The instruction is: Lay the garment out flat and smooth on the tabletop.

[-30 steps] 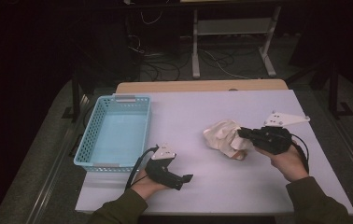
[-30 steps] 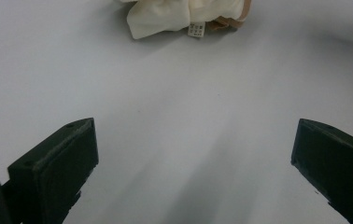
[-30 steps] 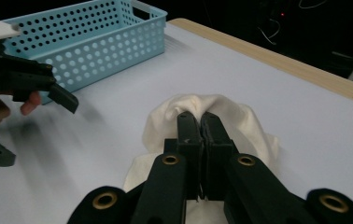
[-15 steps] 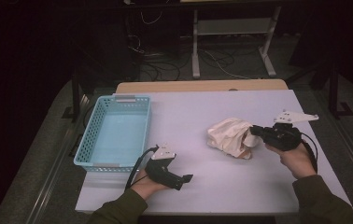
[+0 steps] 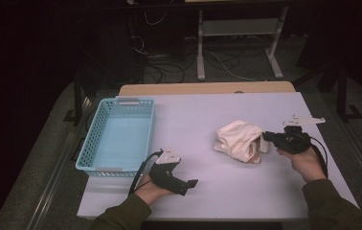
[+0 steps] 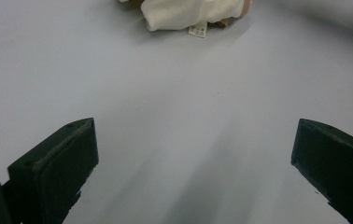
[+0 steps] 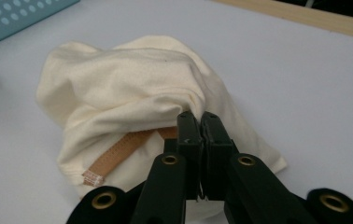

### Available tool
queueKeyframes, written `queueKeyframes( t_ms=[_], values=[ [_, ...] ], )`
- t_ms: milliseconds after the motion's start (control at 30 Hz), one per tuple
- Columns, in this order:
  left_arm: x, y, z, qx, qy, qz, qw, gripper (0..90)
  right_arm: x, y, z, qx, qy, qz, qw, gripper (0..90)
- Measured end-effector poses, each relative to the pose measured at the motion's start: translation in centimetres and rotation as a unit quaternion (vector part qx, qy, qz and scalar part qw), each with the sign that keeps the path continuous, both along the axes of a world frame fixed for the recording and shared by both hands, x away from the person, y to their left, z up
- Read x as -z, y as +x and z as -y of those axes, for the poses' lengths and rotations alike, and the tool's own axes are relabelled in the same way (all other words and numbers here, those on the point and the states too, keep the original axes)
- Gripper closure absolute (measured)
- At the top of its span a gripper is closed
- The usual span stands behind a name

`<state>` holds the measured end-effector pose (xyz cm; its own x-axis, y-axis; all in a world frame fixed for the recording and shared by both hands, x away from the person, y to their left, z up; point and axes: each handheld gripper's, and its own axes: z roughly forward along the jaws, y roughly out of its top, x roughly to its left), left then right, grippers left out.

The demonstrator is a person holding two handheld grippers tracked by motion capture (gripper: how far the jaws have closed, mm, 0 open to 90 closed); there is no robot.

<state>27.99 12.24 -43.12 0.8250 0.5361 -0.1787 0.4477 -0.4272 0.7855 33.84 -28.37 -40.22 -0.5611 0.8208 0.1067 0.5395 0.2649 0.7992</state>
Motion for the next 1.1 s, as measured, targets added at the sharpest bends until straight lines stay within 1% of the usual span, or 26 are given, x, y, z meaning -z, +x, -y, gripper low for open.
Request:
queueKeyframes(
  t_ms=[200, 233, 300, 433, 500, 567, 633, 700, 767, 800, 900, 967, 1033, 1100],
  values=[
    [0.0, 0.0, 0.0, 0.001, -0.001, -0.001, 1.0, 0.0, 1.0, 0.4, 0.1, -0.001, -0.009, -0.02, 0.9998, 85.7],
    [0.0, 0.0, 0.0, 0.001, -0.001, -0.001, 1.0, 0.0, 1.1, 0.5, 0.1, -0.001, -0.011, -0.018, 0.9998, 85.4],
    [0.0, 0.0, 0.0, 0.0, 0.0, -0.001, 1.0, 0.0, 1.2, 0.5, 0.2, -0.001, -0.008, -0.022, 0.9997, 84.6],
    [0.0, 0.0, -0.1, -0.001, -0.001, -0.001, 1.0, 0.0, 0.9, 0.2, 0.3, -0.004, 0.005, -0.024, 0.9997, 78.7],
    [0.0, 0.0, -0.1, 0.0, 0.0, 0.0, 1.0, 0.0, 0.7, 0.1, 0.3, -0.006, 0.011, -0.023, 0.9997, 73.4],
    [0.0, 0.0, -0.1, 0.0, 0.0, 0.0, 1.0, 0.0, 0.5, -0.2, 0.3, -0.007, 0.017, -0.024, 0.9995, 69.8],
    [0.0, 0.0, -0.1, 0.001, -0.001, 0.001, 1.0, 0.0, 0.3, -0.5, 0.3, -0.008, 0.018, -0.02, 0.9996, 66.0],
    [-0.1, 0.0, -0.1, 0.0, -0.001, 0.001, 1.0, 0.0, 0.0, -0.9, 0.2, -0.013, 0.021, -0.022, 0.9994, 62.0],
    [-0.1, 0.0, -0.1, 0.0, -0.002, 0.001, 1.0, 0.0, -0.1, -1.2, 0.1, -0.017, 0.019, -0.017, 0.9995, 59.8],
    [-0.1, 0.0, -0.1, 0.0, -0.002, 0.001, 1.0, 0.0, -0.3, -1.5, 0.1, -0.017, 0.019, -0.018, 0.9995, 58.3],
    [-0.1, 0.0, -0.1, 0.0, -0.001, 0.001, 1.0, 0.0, -0.5, -2.2, -0.1, -0.026, 0.019, -0.019, 0.9993, 57.1],
    [-0.1, 0.0, -0.1, 0.0, -0.001, 0.001, 1.0, 0.0, -0.6, -2.6, -0.3, -0.031, 0.014, -0.015, 0.9993, 56.0],
    [-0.1, 0.0, -0.1, 0.0, -0.002, 0.001, 1.0, 0.0, -0.7, -3.1, -0.4, -0.034, 0.015, -0.013, 0.9992, 54.9],
    [-0.1, 0.0, -0.1, -0.001, -0.002, 0.001, 1.0, 0.0, -0.7, -3.5, -0.6, -0.042, 0.018, -0.017, 0.9988, 55.0]
  ],
)
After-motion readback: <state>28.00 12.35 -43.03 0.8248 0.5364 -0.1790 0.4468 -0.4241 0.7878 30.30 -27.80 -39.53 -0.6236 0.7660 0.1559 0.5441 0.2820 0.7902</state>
